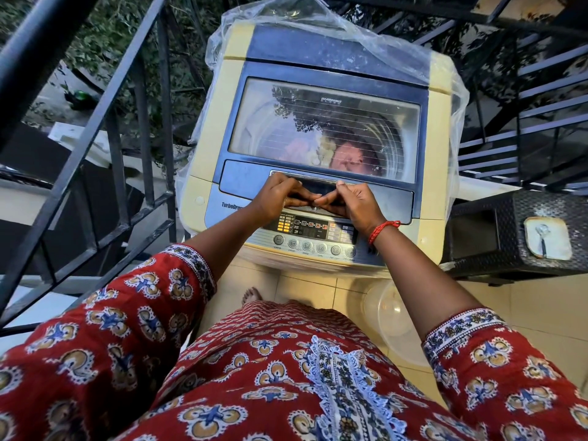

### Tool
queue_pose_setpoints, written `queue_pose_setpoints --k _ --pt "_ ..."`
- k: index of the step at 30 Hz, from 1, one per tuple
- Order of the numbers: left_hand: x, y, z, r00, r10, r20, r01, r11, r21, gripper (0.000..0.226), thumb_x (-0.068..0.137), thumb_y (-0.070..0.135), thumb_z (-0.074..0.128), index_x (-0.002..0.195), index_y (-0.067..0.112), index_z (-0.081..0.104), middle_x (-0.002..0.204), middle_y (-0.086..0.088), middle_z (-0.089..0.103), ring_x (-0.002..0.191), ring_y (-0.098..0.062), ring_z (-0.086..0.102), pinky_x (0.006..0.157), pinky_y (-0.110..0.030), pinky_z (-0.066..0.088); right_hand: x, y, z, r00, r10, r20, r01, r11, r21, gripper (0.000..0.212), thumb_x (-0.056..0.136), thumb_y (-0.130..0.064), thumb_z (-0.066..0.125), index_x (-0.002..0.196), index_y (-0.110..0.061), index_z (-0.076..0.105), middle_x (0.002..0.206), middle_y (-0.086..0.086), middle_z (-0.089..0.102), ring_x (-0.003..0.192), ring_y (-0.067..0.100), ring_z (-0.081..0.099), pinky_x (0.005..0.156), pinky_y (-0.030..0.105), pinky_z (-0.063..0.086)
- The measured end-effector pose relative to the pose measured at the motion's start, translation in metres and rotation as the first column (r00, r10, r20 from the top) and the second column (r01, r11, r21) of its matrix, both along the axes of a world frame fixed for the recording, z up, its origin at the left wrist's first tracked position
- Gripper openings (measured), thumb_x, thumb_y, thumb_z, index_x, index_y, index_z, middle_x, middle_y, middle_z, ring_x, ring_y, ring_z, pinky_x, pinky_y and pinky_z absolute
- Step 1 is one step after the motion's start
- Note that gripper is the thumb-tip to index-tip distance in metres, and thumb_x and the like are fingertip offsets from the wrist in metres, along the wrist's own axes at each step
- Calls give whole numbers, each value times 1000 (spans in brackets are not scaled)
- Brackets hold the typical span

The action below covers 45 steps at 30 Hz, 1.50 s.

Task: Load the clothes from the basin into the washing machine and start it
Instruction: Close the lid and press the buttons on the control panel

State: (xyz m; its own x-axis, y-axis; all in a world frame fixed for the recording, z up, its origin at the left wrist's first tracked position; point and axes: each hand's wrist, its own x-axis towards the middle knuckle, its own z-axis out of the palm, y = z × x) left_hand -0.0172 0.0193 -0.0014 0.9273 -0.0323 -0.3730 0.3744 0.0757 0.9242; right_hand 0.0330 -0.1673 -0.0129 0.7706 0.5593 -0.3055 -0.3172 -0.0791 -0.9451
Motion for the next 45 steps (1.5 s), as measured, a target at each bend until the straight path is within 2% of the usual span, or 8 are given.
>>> queue_pose_setpoints --k 4,7,12,19,33,41,45 --pt "0 0 -1 1000 1 -2 -1 1000 -9 40 98 1 30 93 -20 63 93 -24 70 88 -22 71 82 -30 58 0 0 0 1000 0 4 0 1000 -3 51 104 -20 34 79 -4 75 87 18 74 95 28 70 85 31 56" --pt "0 1 -1 1000 3 1 -3 1000 2 40 98 1 29 97 -24 60 102 -32 66 88 -23 71 83 -30 58 0 0 -1 1000 -3 9 3 1000 -6 51 104 -21 34 80 -3 75 89 22 72 96 30 69 87 34 56" --pt "-1 1 0 1000 -12 11 12 1000 19 40 99 1 29 97 -22 61 103 -31 66 90 -23 70 84 -30 58 1 -1 -3 1000 3 30 -3 1000 -10 50 102 -25 36 79 -6 76 90 24 72 98 34 69 92 43 54" --pt "0 -1 1 1000 -4 -6 4 1000 -14 39 97 -2 28 99 -23 60 102 -28 65 81 -16 72 76 -24 58 0 0 -3 1000 0 2 0 1000 0 52 103 -23 35 76 -9 77 87 18 74 97 29 69 87 33 56" --pt "0 0 -1 1000 7 -1 -7 1000 0 39 97 -1 29 98 -24 60 100 -29 65 80 -16 72 77 -25 59 -1 1 -1 1000 -12 0 12 1000 -3 51 104 -20 35 77 -5 76 86 16 75 95 28 70 85 31 56" --pt "-1 -3 3 1000 9 -1 -9 1000 8 39 98 -1 29 92 -15 64 98 -26 66 78 -14 72 74 -23 58 0 -1 -2 1000 -5 28 5 1000 -22 50 103 -23 36 78 -8 77 89 19 74 98 31 69 90 38 55" --pt "0 -2 -2 1000 11 -1 -11 1000 10 39 98 0 30 95 -23 60 100 -30 66 83 -18 72 77 -26 58 0 -2 -2 999 -5 35 6 1000 -24 50 104 -21 35 79 -5 76 88 18 74 97 31 69 90 37 55"
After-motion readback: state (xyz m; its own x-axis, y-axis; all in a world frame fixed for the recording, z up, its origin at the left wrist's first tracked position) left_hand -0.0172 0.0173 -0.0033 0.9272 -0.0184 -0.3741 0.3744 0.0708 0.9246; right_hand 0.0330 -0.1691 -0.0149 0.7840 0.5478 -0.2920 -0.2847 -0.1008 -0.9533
